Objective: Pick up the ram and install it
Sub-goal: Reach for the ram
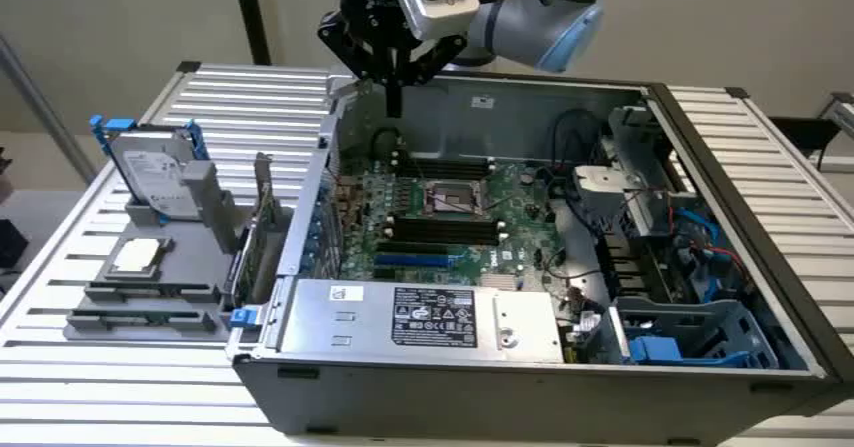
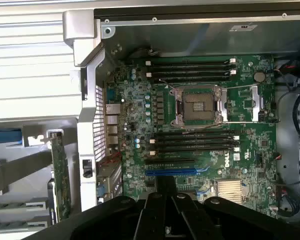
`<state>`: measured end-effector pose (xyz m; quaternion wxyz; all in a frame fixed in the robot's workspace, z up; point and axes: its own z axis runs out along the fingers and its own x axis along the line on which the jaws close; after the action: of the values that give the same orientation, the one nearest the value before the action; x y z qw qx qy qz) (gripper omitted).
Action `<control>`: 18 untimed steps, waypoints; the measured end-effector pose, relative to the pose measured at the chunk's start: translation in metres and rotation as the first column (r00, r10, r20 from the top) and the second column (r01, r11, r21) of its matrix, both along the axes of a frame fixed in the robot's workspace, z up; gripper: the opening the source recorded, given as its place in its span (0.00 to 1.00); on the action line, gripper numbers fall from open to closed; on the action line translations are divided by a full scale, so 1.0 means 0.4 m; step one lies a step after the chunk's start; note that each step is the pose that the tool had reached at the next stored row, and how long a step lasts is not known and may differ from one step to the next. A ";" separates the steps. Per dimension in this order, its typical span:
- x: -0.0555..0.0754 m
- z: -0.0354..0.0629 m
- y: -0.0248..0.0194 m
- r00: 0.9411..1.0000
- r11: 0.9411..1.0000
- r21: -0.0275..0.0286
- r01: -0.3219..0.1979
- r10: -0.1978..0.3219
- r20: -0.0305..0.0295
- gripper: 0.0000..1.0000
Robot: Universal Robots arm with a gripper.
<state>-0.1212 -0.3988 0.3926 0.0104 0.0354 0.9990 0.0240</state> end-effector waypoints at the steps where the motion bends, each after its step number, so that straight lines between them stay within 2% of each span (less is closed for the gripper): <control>1: 0.000 0.000 0.000 1.000 1.000 0.000 0.000 0.000 0.000 0.11; 14: -0.001 0.000 0.000 1.000 1.000 0.000 0.000 0.000 0.000 0.11; 18: -0.035 0.000 -0.007 1.000 1.000 0.000 0.000 0.000 0.000 0.11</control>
<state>-0.1350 -0.4015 0.3926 0.0104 0.0354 0.9990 0.0240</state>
